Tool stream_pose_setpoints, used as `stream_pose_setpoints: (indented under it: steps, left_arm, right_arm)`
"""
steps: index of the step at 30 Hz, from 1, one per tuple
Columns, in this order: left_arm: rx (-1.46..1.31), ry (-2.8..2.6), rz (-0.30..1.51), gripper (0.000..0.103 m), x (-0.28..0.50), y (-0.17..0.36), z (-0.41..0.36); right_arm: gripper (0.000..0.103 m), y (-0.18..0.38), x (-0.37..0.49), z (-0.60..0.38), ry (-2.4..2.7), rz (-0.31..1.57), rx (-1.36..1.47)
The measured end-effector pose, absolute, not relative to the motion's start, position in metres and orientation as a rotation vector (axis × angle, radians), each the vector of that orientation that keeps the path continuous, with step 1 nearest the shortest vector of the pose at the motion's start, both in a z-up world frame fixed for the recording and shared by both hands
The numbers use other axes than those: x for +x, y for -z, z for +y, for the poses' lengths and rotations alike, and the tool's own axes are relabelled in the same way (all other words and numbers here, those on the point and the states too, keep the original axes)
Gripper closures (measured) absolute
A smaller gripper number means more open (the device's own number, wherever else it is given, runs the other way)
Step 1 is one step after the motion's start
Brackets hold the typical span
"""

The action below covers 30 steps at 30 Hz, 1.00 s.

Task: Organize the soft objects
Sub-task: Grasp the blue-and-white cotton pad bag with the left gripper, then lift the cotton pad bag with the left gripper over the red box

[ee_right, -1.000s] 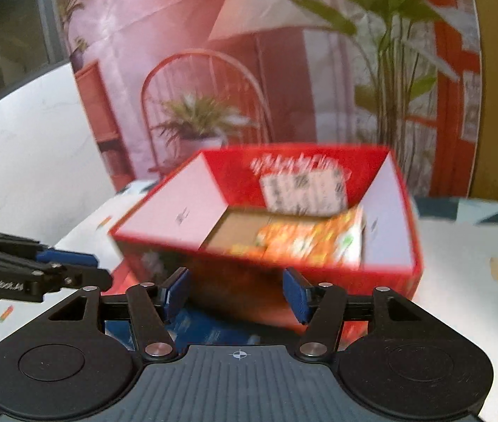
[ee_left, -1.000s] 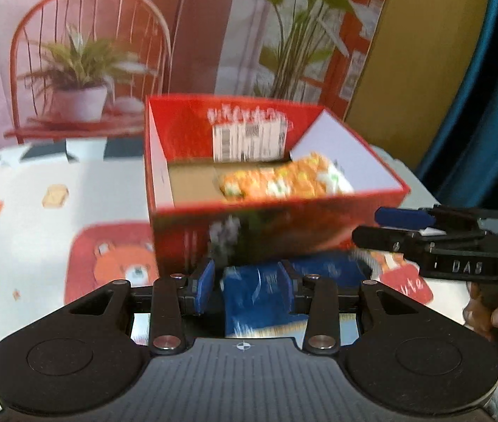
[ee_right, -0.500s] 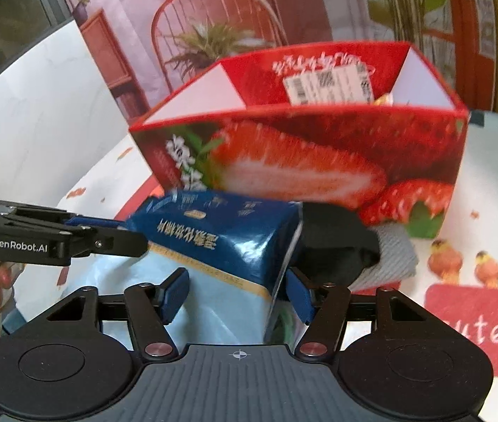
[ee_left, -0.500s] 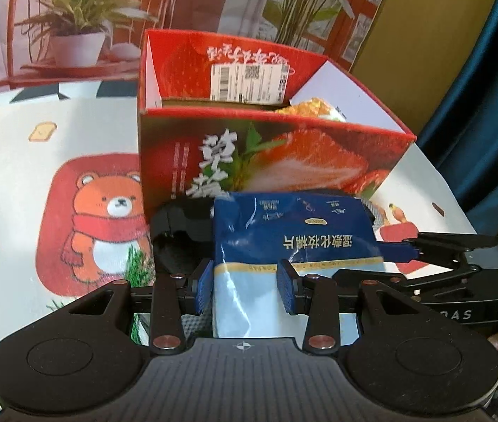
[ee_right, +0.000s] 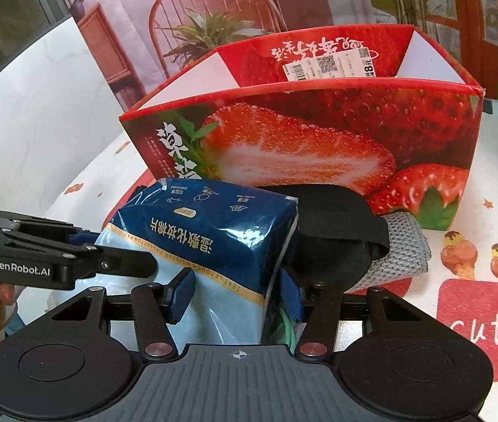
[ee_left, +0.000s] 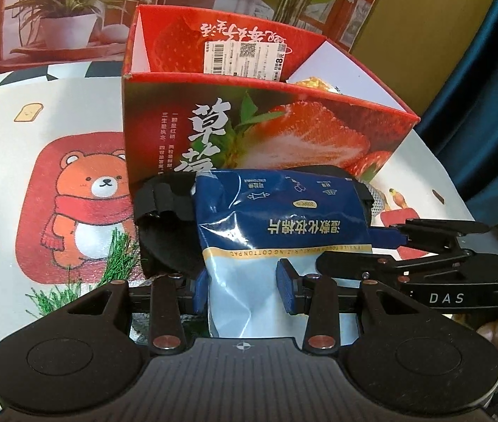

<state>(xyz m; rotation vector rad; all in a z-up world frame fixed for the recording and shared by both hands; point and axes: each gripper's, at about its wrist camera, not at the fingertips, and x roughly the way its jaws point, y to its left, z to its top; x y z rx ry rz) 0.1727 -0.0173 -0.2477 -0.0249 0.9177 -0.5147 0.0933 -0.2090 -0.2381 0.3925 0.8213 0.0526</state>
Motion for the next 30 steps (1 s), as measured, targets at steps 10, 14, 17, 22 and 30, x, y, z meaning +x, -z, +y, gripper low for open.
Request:
stream_pose_setpoints:
  steps: [10,14,17,22,30]
  left_arm:
    - [-0.025,0.524,0.84,0.062,0.164,0.224,-0.014]
    - [-0.028,0.527,0.785,0.062,0.16,0.205,-0.013]
    - [-0.036,0.532,0.737,0.062,0.157,0.189,-0.012]
    - [-0.044,0.54,0.658,0.062,0.156,0.161,-0.014]
    - [-0.046,0.526,0.576,0.062,0.175,0.133,-0.024]
  right_arm:
    - [0.06,0.216,0.09,-0.209,-0.054,0.774,0.375]
    - [0.06,0.2,0.088,-0.209,-0.062,0.734,0.354]
    - [0.06,0.184,0.087,-0.21,-0.067,0.693,0.336]
    - [0.06,0.155,0.091,-0.216,-0.077,0.626,0.301]
    - [0.06,0.119,0.114,-0.228,-0.072,0.558,0.233]
